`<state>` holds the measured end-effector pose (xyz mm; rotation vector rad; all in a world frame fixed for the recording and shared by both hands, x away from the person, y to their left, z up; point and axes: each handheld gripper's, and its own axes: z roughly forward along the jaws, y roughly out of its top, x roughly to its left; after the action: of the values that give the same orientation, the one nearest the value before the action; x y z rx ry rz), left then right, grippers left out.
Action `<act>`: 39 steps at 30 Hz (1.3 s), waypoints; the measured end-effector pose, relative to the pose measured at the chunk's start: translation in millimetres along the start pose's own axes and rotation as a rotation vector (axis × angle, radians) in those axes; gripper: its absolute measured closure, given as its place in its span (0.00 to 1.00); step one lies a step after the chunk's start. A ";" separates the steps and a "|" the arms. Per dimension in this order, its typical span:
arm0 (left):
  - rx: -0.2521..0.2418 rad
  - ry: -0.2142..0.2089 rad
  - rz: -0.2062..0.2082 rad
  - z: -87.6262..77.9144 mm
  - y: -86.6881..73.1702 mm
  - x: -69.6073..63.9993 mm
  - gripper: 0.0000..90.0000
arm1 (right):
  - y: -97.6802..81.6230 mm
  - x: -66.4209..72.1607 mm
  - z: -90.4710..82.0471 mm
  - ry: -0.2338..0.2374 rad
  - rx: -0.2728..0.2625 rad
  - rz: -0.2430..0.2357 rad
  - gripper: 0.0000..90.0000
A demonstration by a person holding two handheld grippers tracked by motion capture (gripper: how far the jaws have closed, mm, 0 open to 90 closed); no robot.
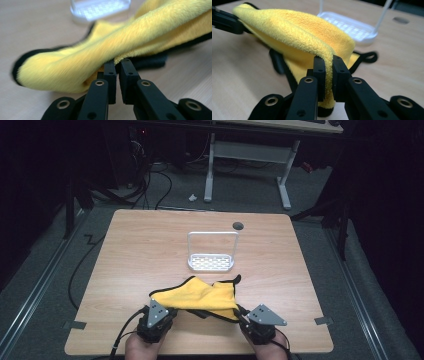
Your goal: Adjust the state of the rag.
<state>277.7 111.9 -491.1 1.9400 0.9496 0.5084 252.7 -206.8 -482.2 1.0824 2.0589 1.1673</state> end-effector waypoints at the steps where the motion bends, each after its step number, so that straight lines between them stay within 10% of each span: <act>1: -0.027 0.006 0.006 -6.1 6.4 2.1 0.94 | 5.6 -3.2 -3.7 -0.020 -0.010 -0.008 0.94; 6: -0.118 0.004 0.020 -29.7 32.3 12.3 0.94 | 41.1 -22.3 -22.5 -0.061 -0.106 0.015 0.93; 10: -0.083 0.031 0.025 -24.5 27.1 23.7 0.94 | 47.8 -26.4 -11.7 -0.057 -0.075 0.030 0.79; 19: 0.046 0.121 -0.181 -11.0 -15.4 101.3 0.92 | 11.8 -27.5 -6.2 -0.060 -0.017 0.082 0.68; 22: 0.086 0.152 -0.227 -15.9 -23.3 108.8 0.80 | -4.4 -27.5 -2.7 -0.069 0.026 0.088 0.66; 27: 0.072 0.120 -0.201 -34.1 -26.4 83.7 0.69 | -17.4 -21.9 6.6 -0.031 0.092 0.084 0.73; 34: 0.134 -0.104 -0.081 -12.0 -33.0 28.5 0.54 | -21.2 6.0 24.0 0.048 0.183 -0.001 0.82; 39: 0.199 -0.092 0.012 13.6 -36.9 7.3 0.46 | -23.4 10.5 32.1 0.072 0.217 0.001 0.75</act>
<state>275.9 121.7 -529.9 2.1285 0.9605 0.3385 262.2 -190.7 -518.8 1.1557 2.2823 1.0136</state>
